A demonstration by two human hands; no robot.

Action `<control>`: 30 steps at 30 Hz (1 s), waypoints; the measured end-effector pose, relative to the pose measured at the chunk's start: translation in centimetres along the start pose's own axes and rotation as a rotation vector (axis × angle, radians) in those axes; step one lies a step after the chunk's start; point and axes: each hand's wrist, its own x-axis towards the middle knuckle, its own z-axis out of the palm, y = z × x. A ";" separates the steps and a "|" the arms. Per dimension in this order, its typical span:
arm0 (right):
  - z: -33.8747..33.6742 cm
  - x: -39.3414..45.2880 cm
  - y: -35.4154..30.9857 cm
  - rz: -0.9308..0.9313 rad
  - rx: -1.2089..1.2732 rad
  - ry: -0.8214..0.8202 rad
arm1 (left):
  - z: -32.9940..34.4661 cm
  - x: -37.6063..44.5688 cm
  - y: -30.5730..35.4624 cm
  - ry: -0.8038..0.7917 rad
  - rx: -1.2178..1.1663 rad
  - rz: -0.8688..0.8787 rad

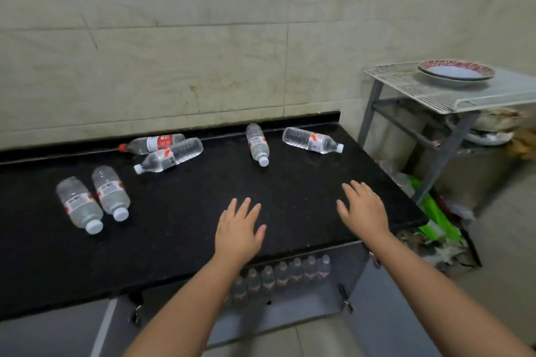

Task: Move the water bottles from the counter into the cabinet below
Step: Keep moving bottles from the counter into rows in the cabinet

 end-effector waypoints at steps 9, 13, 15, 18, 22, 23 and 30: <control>6.3 19.2 6.4 0.048 0.023 -0.153 | 2.9 18.7 2.6 -0.062 -0.025 -0.191; 9.6 26.6 8.5 0.074 0.092 -0.204 | 4.6 25.7 3.3 -0.054 -0.109 -0.294; 11.1 29.4 9.1 0.108 0.136 -0.235 | 5.5 28.3 3.4 -0.017 -0.143 -0.327; 13.3 32.0 9.7 0.160 0.199 -0.308 | 6.4 31.0 3.5 0.022 -0.172 -0.408; 14.5 32.9 9.9 0.219 0.344 -0.320 | 6.9 33.4 3.6 0.050 -0.204 -0.539; 14.6 32.8 9.9 0.219 0.374 -0.314 | 7.0 33.7 3.7 0.063 -0.230 -0.567; 15.0 31.1 10.6 0.202 0.636 -0.269 | 8.1 33.7 3.9 0.209 -0.460 -0.679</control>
